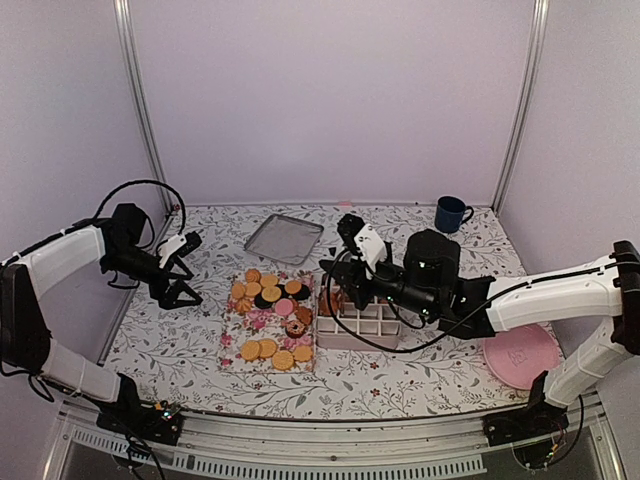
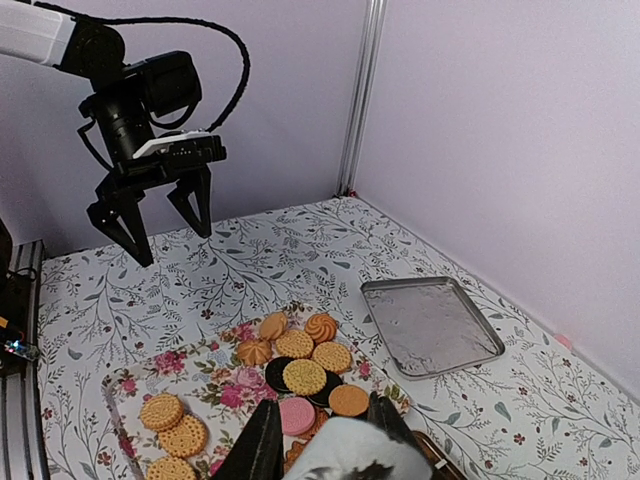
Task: Pack the cookies
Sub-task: Place the fake cookies in the empty pocket of the box.
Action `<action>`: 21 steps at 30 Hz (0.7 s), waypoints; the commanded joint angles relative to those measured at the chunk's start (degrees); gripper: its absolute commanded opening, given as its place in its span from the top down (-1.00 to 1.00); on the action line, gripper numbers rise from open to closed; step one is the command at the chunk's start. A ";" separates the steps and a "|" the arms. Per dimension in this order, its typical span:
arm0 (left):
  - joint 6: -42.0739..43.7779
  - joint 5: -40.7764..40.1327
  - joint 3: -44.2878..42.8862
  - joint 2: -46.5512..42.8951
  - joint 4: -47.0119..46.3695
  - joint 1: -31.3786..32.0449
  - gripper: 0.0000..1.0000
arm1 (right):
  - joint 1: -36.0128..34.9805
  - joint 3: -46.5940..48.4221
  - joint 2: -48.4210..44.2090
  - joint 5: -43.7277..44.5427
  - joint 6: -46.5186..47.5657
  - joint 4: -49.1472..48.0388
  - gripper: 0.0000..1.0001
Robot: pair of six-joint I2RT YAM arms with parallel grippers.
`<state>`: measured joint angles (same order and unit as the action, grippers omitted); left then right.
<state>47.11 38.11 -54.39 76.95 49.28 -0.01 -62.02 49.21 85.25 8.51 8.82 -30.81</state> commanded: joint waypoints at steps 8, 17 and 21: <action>0.26 0.91 -1.25 0.70 1.13 -0.43 -0.96 | 0.87 0.51 0.30 -0.16 -1.17 -2.06 0.51; 0.35 0.85 -1.24 0.70 1.09 -0.43 -0.96 | 1.11 0.76 -0.12 -0.33 -1.04 -2.06 0.28; 0.35 0.92 -1.33 0.56 1.26 -0.43 -0.95 | 1.12 0.96 -0.38 -0.50 -0.93 -2.06 0.27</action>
<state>47.11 38.13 -54.39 77.19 49.39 -0.01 -61.32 49.10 85.36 8.40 8.32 -30.83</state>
